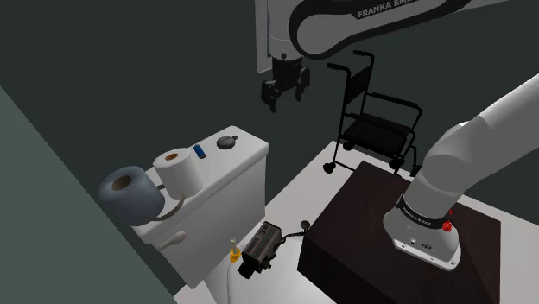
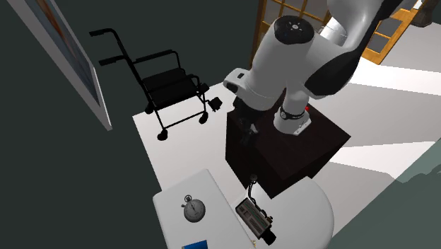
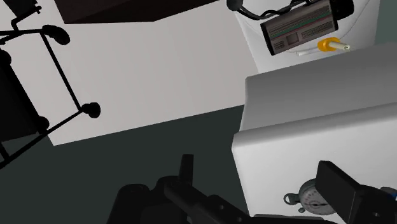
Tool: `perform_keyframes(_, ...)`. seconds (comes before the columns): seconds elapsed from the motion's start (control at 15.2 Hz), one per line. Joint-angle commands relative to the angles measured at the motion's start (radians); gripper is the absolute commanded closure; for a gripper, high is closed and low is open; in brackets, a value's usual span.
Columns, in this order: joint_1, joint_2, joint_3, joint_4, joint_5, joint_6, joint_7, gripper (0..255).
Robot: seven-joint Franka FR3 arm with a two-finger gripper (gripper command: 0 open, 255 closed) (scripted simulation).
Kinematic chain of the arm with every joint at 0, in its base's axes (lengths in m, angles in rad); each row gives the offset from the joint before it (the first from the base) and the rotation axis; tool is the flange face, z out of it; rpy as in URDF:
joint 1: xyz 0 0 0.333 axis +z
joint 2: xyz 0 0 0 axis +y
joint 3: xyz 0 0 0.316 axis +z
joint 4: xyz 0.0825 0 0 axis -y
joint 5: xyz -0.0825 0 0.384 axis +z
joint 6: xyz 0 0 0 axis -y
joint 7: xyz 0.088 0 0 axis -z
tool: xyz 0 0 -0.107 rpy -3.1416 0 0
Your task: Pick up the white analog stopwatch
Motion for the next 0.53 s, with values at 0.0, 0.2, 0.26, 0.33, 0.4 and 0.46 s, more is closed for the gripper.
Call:
perform_keyframes(0.0, -0.024, 0.084, 0.045, 0.036, -0.029, 0.031, 0.107, 0)
perform_keyframes(0.2, -0.052, 0.219, 0.103, 0.11, -0.096, 0.056, 0.267, 0)
perform_keyframes(0.26, -0.058, 0.267, 0.118, 0.138, -0.124, 0.06, 0.322, 0)
perform_keyframes(0.33, -0.061, 0.316, 0.13, 0.168, -0.153, 0.062, 0.376, 0)
perform_keyframes(0.4, -0.062, 0.366, 0.14, 0.2, -0.184, 0.062, 0.43, 0)
perform_keyframes(0.46, -0.059, 0.417, 0.146, 0.233, -0.215, 0.06, 0.483, 0)
